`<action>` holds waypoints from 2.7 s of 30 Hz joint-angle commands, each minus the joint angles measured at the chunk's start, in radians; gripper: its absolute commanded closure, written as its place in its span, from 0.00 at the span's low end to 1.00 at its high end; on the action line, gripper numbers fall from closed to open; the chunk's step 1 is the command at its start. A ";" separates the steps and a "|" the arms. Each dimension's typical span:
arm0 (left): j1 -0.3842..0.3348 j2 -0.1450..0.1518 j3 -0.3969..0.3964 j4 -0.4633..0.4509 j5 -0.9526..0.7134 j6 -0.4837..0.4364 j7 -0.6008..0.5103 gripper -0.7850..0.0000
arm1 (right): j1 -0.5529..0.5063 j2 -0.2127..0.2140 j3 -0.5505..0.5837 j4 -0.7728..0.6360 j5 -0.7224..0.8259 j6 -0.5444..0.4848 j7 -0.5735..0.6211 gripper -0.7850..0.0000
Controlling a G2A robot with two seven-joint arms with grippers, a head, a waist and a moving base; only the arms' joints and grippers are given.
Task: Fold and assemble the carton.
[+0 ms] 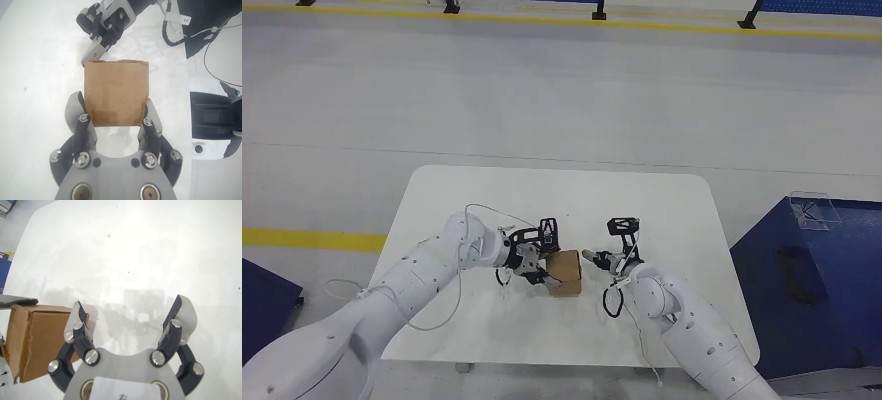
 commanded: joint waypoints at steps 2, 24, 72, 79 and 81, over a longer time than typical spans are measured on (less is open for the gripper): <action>0.007 0.000 -0.003 -0.007 0.004 0.026 -0.011 1.00 | -0.009 0.002 0.038 0.004 0.027 0.016 -0.042 0.00; -0.018 0.064 0.029 -0.006 -1.444 0.241 -1.064 1.00 | -0.075 0.026 0.216 -0.016 0.143 -0.102 0.024 0.00; 0.110 0.086 -0.072 -0.219 -0.296 0.121 -0.072 0.00 | 0.004 -0.015 0.110 0.056 0.114 -0.112 0.124 0.00; 0.243 0.182 -0.177 -0.457 -0.170 0.210 -0.018 0.00 | 0.000 -0.016 0.117 0.059 0.114 -0.113 0.138 0.00; 0.305 0.226 -0.222 -0.549 -0.129 0.213 -0.009 0.00 | 0.005 -0.017 0.120 0.062 0.119 -0.113 0.146 0.00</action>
